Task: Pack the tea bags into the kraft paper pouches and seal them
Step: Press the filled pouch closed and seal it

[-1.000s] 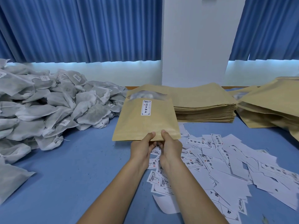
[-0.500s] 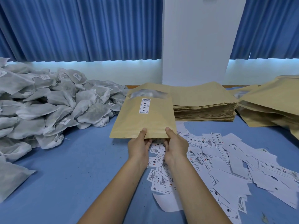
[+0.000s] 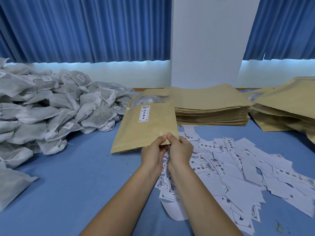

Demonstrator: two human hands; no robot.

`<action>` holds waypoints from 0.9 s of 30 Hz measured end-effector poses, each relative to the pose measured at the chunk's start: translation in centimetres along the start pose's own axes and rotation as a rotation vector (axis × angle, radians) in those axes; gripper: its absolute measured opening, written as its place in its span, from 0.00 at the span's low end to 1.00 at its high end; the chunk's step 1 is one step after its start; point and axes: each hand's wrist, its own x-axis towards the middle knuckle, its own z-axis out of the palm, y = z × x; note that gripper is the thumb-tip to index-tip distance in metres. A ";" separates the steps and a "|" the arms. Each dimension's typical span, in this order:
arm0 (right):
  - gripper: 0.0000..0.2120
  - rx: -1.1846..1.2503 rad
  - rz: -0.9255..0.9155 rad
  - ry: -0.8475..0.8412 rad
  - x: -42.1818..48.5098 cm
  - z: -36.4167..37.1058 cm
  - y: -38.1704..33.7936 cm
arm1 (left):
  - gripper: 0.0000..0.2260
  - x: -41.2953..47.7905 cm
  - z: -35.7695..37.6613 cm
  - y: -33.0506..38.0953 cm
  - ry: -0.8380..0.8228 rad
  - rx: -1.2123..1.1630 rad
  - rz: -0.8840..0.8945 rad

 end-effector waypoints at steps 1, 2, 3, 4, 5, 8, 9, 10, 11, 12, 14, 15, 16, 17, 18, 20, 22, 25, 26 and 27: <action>0.11 0.008 -0.001 0.001 0.0 0.0 0.1 | 0.04 -0.1 0.1 0.0 -0.004 -0.008 -0.005; 0.10 0.019 -0.002 0.002 0.0 0.0 0.1 | 0.03 -0.2 0.2 0.0 -0.008 -0.016 -0.008; 0.09 0.032 -0.001 0.002 0.0 0.0 0.1 | 0.03 -0.3 0.2 0.0 -0.003 -0.027 -0.004; 0.09 0.046 0.002 0.002 0.1 0.0 0.1 | 0.03 -0.4 0.3 0.0 0.014 -0.043 0.008; 0.10 0.055 0.005 0.002 0.0 0.0 0.1 | 0.04 -0.3 0.2 0.1 0.038 -0.063 0.024; 0.09 0.052 0.011 0.006 -0.2 0.0 0.3 | 0.09 0.0 -0.1 0.5 0.068 -0.094 0.049; 0.09 0.055 0.008 0.009 -0.3 0.0 0.3 | 0.11 0.0 -0.1 0.6 0.063 -0.092 0.048; 0.09 0.057 0.005 0.009 -0.3 0.0 0.2 | 0.12 0.0 -0.1 0.7 0.059 -0.089 0.046; 0.09 0.058 0.002 0.009 -0.3 0.0 0.2 | 0.12 0.0 -0.1 0.8 0.055 -0.087 0.042; 0.09 0.057 -0.003 0.008 -0.4 0.0 0.1 | 0.12 -0.1 0.0 0.8 0.050 -0.089 0.035; 0.09 0.050 -0.014 0.007 -0.4 0.0 0.1 | 0.10 -0.2 0.1 0.8 0.042 -0.102 0.024; 0.09 0.051 -0.013 0.005 -0.4 0.1 0.2 | 0.07 -0.3 0.1 0.7 0.050 -0.109 0.028; 0.09 0.056 -0.006 0.002 -0.5 0.1 0.2 | 0.04 -0.4 0.2 0.7 0.068 -0.115 0.036; 0.08 0.064 0.004 -0.001 -0.6 0.2 0.3 | 0.03 -0.4 0.1 0.6 0.092 -0.117 0.047; 0.08 0.073 0.015 -0.006 -0.7 0.2 0.4 | 0.03 -0.4 0.1 0.6 0.113 -0.110 0.058; 0.08 0.090 0.034 -0.008 -0.8 0.3 0.5 | 0.03 -0.3 0.0 0.7 0.132 -0.085 0.073; 0.09 0.108 0.048 0.002 -0.7 0.3 0.4 | 0.03 -0.3 -0.1 1.1 0.122 -0.082 0.066; 0.09 0.128 0.067 0.012 -0.8 0.3 0.3 | 0.02 -0.3 0.0 1.3 0.088 -0.087 0.049; 0.09 0.138 0.075 0.014 -0.7 0.3 0.3 | 0.03 -0.2 0.0 1.2 0.086 -0.090 0.043; 0.09 0.152 0.087 0.021 -0.7 0.2 0.2 | 0.04 -0.2 -0.1 1.2 0.099 -0.099 0.040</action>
